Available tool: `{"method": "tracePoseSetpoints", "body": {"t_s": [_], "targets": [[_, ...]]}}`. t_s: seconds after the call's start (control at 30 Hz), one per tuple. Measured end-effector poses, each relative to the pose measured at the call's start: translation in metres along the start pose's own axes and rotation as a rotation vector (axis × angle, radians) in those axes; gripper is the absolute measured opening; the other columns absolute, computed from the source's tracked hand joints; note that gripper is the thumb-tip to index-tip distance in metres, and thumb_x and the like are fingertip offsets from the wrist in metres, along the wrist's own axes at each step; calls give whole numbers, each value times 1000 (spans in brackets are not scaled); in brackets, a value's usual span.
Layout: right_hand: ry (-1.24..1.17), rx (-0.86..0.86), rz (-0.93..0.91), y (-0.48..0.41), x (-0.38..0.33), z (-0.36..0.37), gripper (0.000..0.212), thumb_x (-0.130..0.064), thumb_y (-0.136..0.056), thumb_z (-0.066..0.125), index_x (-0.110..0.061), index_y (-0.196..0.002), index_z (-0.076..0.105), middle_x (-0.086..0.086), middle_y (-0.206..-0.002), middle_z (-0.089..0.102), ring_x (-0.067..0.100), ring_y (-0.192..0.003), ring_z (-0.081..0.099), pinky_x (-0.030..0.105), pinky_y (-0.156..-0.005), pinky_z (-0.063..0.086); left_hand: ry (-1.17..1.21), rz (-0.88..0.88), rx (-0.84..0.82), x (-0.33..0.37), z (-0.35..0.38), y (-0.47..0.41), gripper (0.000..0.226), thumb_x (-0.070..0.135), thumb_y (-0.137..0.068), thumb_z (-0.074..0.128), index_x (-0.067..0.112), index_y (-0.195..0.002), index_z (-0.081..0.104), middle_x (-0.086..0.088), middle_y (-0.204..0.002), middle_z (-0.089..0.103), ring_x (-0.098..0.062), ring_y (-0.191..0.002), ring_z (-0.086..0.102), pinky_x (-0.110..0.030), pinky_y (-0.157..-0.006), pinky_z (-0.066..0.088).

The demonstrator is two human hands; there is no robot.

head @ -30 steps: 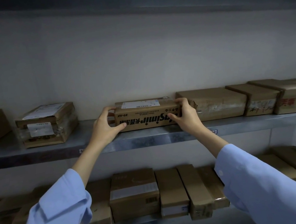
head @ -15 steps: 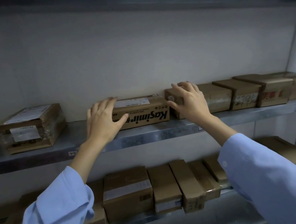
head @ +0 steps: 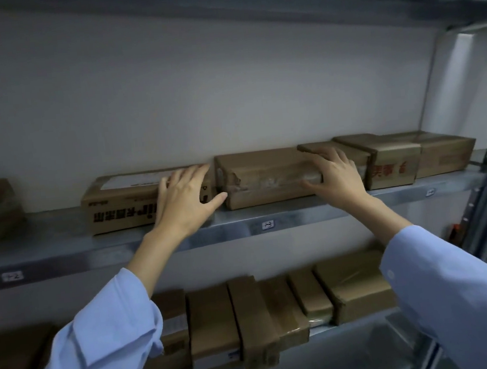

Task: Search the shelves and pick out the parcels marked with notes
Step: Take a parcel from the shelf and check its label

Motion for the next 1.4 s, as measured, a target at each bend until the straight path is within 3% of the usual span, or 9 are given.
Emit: {"method": "tracePoseSetpoints", "body": {"t_s": [0.4,0.53,0.77,0.97,1.2,1.27,1.3,1.33,1.4], "targets": [[-5,-83,-122,-23,38,10,68,-54,-88,63,-22,-145,46,10,-149,40,32,-146,21,48,-112,25,-54,-74,13,50,23,-16,63,58,-86,60,29,-140,47,2,-143,50,-24,-133,37,-39,-104,21],[-9,-78,-161,-25,35,17,64,-52,-88,63,-20,-141,50,8,-146,42,32,-143,25,47,-109,29,-85,-55,26,47,19,-13,57,56,-84,63,28,-133,53,2,-138,54,-25,-128,43,-41,-101,24],[27,-68,-273,-27,21,23,59,-52,-91,59,-19,-139,49,6,-138,52,28,-134,39,43,-109,29,-90,-42,9,29,14,-11,64,66,-79,48,32,-132,52,4,-137,55,-22,-129,43,-40,-102,25],[61,-176,-262,-30,14,29,66,-62,-93,45,-21,-145,39,10,-139,55,29,-141,35,47,-117,19,-56,-82,8,18,12,-13,72,74,-72,47,30,-128,53,4,-130,58,-22,-123,45,-42,-98,29],[-118,-188,-212,-31,15,23,61,-55,-94,51,-19,-143,43,6,-125,63,27,-137,41,46,-118,15,75,-130,11,11,14,-15,71,65,-73,67,28,-131,52,1,-132,58,-23,-127,43,-39,-101,24],[-212,-143,-206,-31,16,19,57,-52,-93,55,-19,-139,49,-1,-105,64,28,-122,51,45,-110,31,128,-169,15,9,14,-14,74,66,-70,67,28,-131,52,1,-131,59,-23,-126,44,-37,-101,23],[-269,-113,-198,-31,17,16,55,-50,-92,58,-19,-137,51,-5,-96,60,28,-112,56,42,-98,40,157,-189,21,8,14,-15,75,67,-67,66,28,-130,52,1,-130,59,-23,-125,45,-36,-101,23],[-329,-90,-181,-31,19,13,55,-49,-91,60,-19,-136,51,-7,-93,58,26,-103,57,38,-85,43,186,-205,34,9,12,-16,77,68,-65,64,29,-130,52,2,-129,60,-23,-125,46,-35,-100,23],[-442,-49,-146,-32,23,9,55,-47,-88,65,-23,-135,52,-4,-100,61,21,-96,58,35,-77,47,249,-213,83,11,6,-20,77,65,-63,65,30,-129,52,2,-127,61,-24,-123,50,-34,-99,25]]}}
Point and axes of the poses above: each hand's wrist, its own y-axis away from the middle knuckle, its own z-axis out of the palm, x = y × z, the point moved 8 cm from there along -y, towards the middle knuckle
